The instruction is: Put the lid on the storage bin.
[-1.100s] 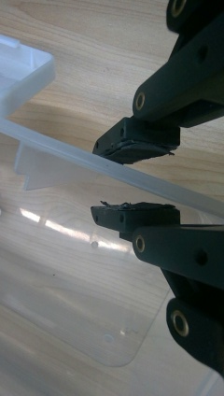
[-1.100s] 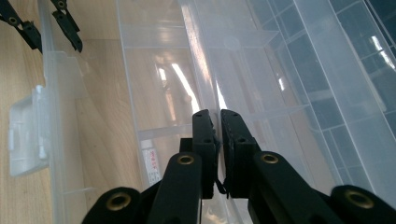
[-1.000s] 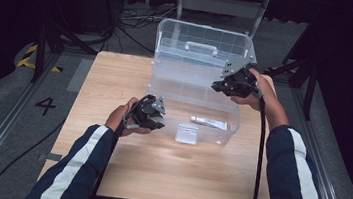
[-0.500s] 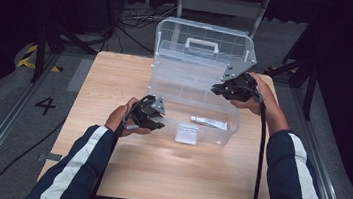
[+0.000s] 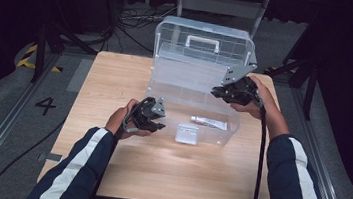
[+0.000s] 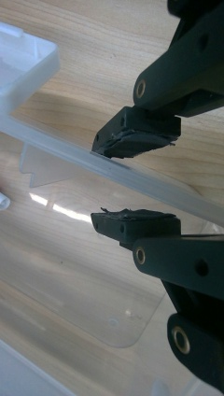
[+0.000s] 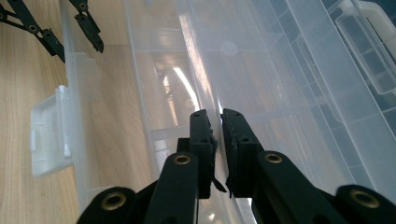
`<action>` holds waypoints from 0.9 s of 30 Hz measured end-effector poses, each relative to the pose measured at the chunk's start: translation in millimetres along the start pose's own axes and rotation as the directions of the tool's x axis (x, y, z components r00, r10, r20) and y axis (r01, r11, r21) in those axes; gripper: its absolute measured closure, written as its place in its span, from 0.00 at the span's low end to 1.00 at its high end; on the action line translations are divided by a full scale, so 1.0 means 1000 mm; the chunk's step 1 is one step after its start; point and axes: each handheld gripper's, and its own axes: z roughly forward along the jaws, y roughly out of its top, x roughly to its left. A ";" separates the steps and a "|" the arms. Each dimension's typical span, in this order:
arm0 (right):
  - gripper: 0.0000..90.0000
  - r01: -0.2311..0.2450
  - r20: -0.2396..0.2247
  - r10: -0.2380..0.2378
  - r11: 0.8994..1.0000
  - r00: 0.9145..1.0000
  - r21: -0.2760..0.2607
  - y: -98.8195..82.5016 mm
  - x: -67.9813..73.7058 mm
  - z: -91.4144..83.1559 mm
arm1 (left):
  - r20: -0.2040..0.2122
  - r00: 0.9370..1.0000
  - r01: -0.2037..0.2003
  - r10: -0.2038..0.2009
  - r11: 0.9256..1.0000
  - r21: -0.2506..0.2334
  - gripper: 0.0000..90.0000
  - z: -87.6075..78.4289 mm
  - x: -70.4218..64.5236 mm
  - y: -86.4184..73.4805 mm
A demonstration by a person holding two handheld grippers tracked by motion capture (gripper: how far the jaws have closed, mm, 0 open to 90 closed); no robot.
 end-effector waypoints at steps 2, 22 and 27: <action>0.92 0.004 0.005 -0.004 1.000 1.000 -0.004 -0.001 0.001 0.000 | -0.002 1.000 0.008 -0.008 1.000 -0.015 0.70 -0.002 -0.001 -0.001; 0.90 -0.023 0.020 0.024 0.999 1.000 -0.048 -0.010 0.010 -0.001 | -0.039 0.999 0.010 -0.012 0.998 -0.067 0.76 -0.014 -0.004 -0.004; 0.88 -0.041 0.030 0.043 0.996 0.999 -0.083 -0.015 0.014 0.000 | -0.061 0.998 -0.001 -0.003 0.998 -0.069 0.73 -0.018 -0.006 -0.002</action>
